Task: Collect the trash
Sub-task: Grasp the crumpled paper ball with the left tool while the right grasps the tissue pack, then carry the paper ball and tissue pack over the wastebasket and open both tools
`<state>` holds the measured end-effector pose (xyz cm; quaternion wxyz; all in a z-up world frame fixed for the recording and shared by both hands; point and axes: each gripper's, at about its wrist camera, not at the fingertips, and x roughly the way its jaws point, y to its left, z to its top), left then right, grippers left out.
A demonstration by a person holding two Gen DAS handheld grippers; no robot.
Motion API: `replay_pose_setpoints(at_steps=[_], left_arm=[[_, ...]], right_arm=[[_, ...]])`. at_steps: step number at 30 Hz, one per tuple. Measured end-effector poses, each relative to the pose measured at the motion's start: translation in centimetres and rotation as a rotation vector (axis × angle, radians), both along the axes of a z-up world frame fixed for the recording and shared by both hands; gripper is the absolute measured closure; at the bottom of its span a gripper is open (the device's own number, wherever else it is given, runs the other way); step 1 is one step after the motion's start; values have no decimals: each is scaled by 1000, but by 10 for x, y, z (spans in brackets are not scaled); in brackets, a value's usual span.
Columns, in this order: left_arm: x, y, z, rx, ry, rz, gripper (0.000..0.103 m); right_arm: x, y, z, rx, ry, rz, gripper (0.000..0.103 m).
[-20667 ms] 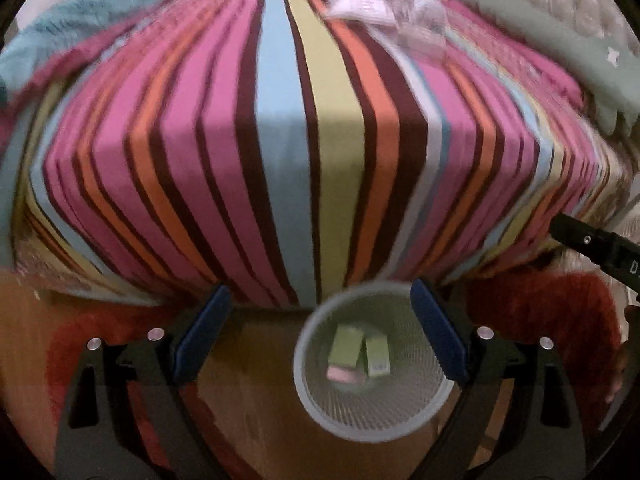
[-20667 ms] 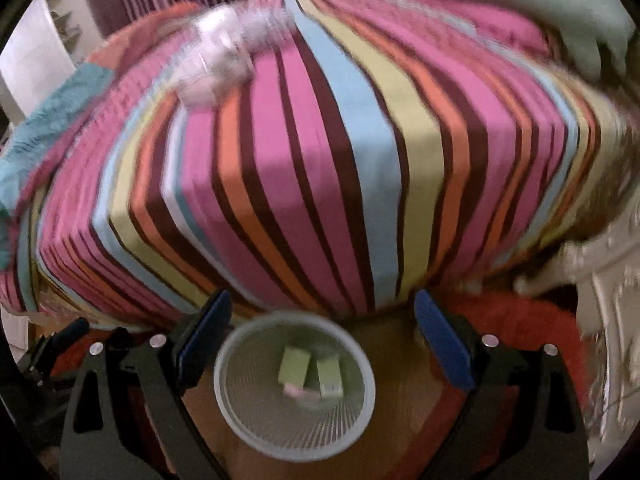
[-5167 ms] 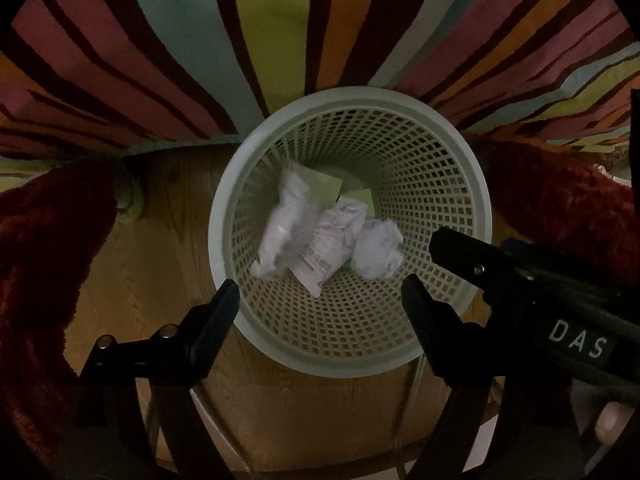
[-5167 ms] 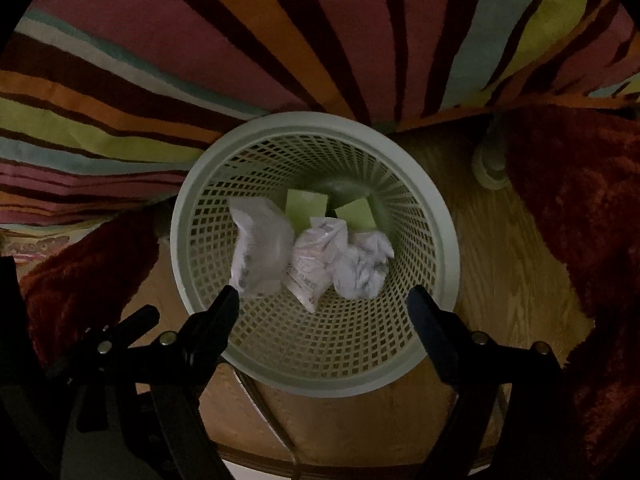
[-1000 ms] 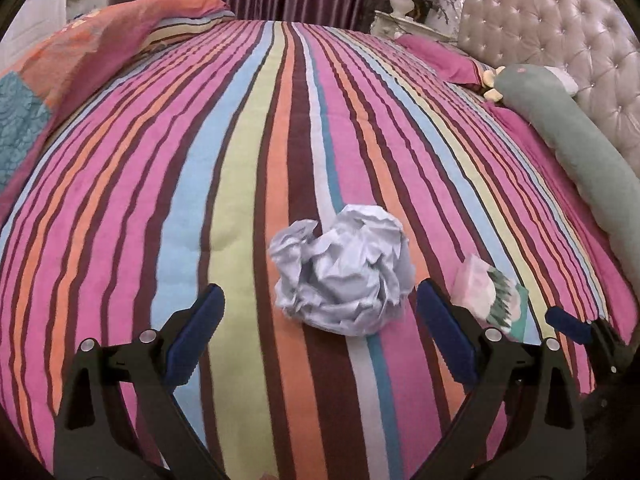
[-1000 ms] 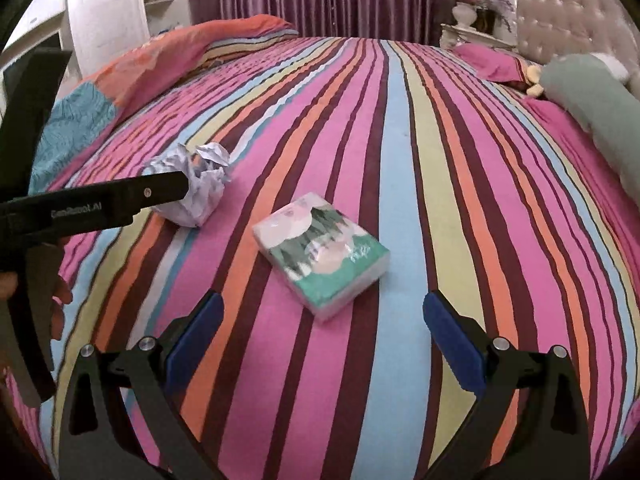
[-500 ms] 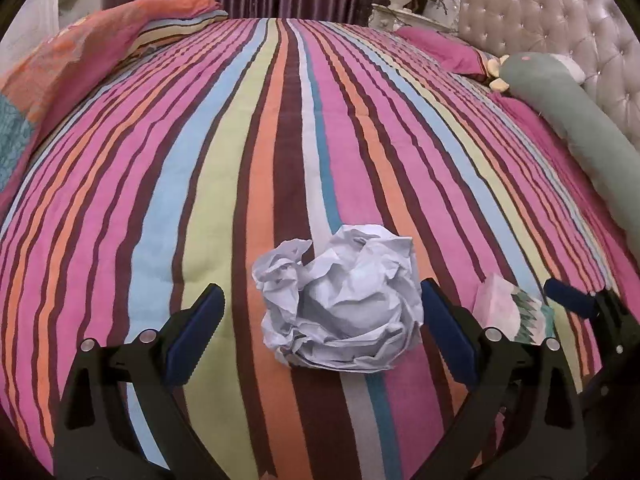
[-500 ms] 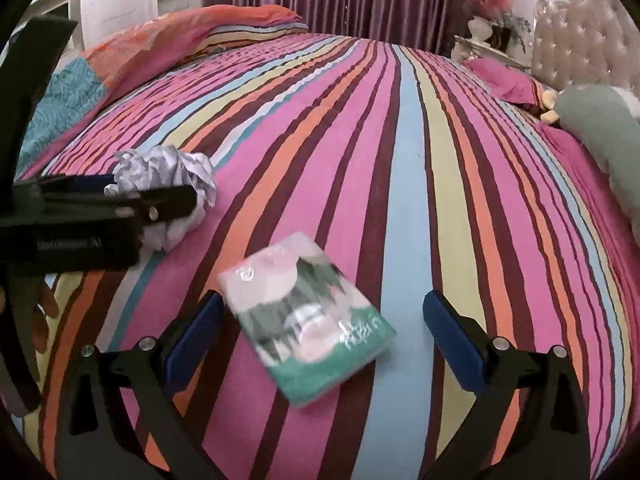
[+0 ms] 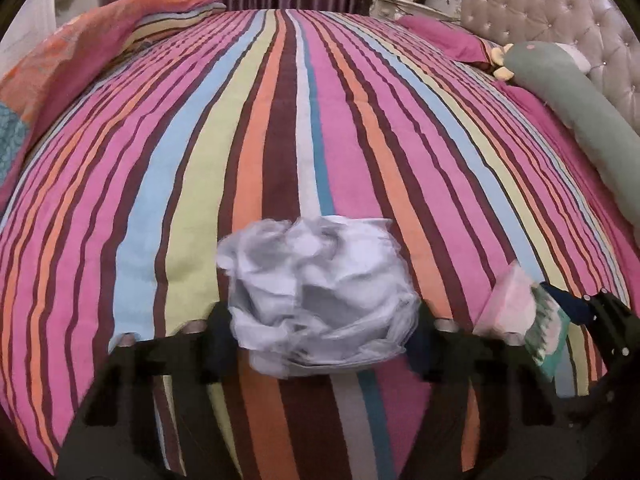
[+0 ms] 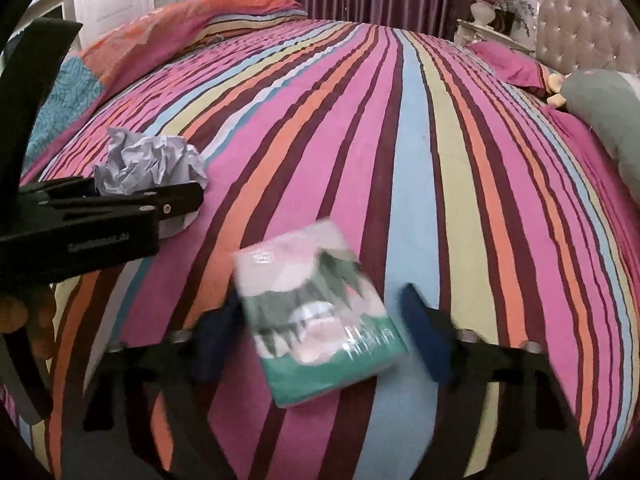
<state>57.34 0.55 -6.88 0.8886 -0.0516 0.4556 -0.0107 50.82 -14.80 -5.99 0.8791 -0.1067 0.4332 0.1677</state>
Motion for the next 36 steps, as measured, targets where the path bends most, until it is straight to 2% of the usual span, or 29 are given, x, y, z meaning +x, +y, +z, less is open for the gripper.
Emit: replay_pose_setpoints(at_steps=[6, 12, 18, 36], left_arm=[[0, 4, 2, -24, -1, -1, 48], [-6, 5, 6, -33, -5, 4, 48], [-18, 11, 16, -48, -18, 13, 48], [-100, 28, 60, -45, -59, 26, 48]], right_arm=[[3, 0, 3, 19, 27, -18, 49], [0, -6, 7, 40, 33, -58, 50], [-8, -19, 17, 103, 44, -113, 50], [-72, -14, 49, 151, 38, -135, 50]])
